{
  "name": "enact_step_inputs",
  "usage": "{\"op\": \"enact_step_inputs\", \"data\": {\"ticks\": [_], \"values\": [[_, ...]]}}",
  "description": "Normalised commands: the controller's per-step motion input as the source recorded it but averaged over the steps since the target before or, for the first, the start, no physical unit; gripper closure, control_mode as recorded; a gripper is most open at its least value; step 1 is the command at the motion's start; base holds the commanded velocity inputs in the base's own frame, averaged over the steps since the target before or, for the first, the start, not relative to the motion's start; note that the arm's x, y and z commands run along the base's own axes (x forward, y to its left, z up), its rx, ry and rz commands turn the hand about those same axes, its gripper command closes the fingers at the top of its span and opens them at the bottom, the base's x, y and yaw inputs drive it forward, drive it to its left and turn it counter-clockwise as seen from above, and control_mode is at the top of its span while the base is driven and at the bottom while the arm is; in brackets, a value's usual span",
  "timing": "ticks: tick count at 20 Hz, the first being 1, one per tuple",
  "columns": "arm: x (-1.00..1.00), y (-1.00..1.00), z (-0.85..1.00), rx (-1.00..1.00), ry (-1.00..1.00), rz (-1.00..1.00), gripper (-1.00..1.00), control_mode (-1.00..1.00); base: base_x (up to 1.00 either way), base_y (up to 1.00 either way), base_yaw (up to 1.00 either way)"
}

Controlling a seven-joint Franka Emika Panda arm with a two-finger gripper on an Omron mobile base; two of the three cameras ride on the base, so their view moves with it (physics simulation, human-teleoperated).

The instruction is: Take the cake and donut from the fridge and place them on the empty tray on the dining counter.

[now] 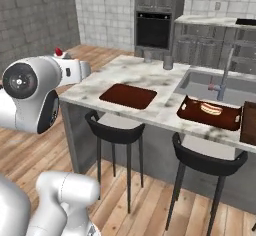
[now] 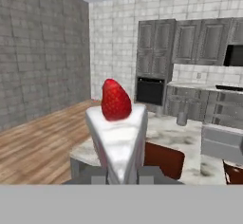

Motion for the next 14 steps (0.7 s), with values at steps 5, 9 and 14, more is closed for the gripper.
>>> {"op": "enact_step_inputs", "data": {"ticks": [5,9,14], "values": [[0.00,0.00,0.00,0.00,0.00,0.00,1.00,1.00,0.86,0.58,-0.41],[0.00,0.00,0.00,0.00,0.00,0.00,1.00,1.00,0.84,0.46,-0.41],[0.00,0.00,0.00,0.00,0.00,0.00,1.00,1.00,0.44,0.16,-0.34]]}}
